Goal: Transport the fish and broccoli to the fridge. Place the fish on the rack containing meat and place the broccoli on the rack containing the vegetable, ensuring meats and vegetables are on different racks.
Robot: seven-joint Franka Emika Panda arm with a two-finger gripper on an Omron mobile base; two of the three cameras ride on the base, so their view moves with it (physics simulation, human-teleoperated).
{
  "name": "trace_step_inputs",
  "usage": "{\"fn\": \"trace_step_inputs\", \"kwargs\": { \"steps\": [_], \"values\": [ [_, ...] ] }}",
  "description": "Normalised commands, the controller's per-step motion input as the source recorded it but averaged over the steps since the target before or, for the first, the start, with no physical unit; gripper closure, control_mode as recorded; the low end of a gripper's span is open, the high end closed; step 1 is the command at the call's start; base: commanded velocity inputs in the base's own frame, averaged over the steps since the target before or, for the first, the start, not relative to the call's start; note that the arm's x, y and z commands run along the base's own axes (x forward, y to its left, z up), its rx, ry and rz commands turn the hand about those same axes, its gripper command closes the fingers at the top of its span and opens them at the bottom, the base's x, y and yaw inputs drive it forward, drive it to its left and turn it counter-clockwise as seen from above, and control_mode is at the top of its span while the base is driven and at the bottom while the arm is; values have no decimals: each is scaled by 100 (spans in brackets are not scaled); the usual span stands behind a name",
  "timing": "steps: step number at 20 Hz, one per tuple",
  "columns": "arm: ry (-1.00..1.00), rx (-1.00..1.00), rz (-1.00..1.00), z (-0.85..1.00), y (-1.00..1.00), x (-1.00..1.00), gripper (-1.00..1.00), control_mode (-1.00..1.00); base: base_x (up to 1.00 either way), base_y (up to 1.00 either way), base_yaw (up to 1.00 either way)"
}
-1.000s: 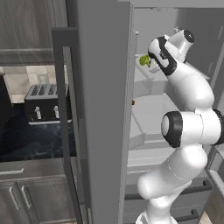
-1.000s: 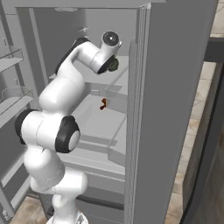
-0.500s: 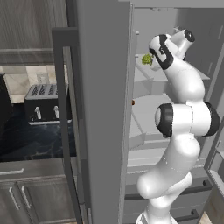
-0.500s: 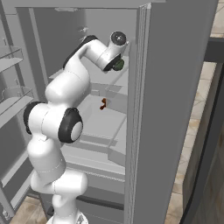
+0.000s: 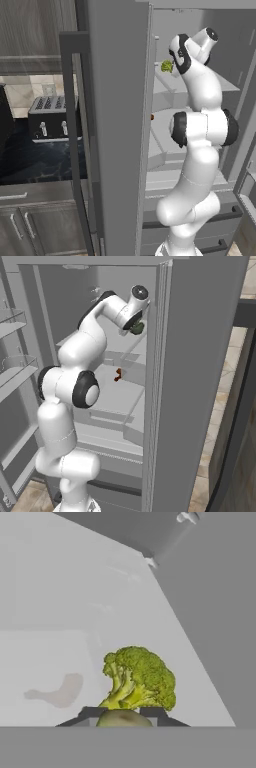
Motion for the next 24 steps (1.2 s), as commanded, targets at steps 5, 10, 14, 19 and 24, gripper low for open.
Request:
{"fn": "trace_step_inputs", "kwargs": {
  "steps": [5,10,14,19,24],
  "values": [
    [0,0,3,-26,0,4,-100,-100,0,0,0],
    [-5,0,3,-4,0,0,-100,-100,0,0,0],
    [0,0,0,0,0,0,-100,-100,0,0,0],
    [0,0,0,2,9,-12,-100,-100,0,0,0],
    [-3,0,0,5,36,-43,-100,-100,0,0,0]
  ]
}}
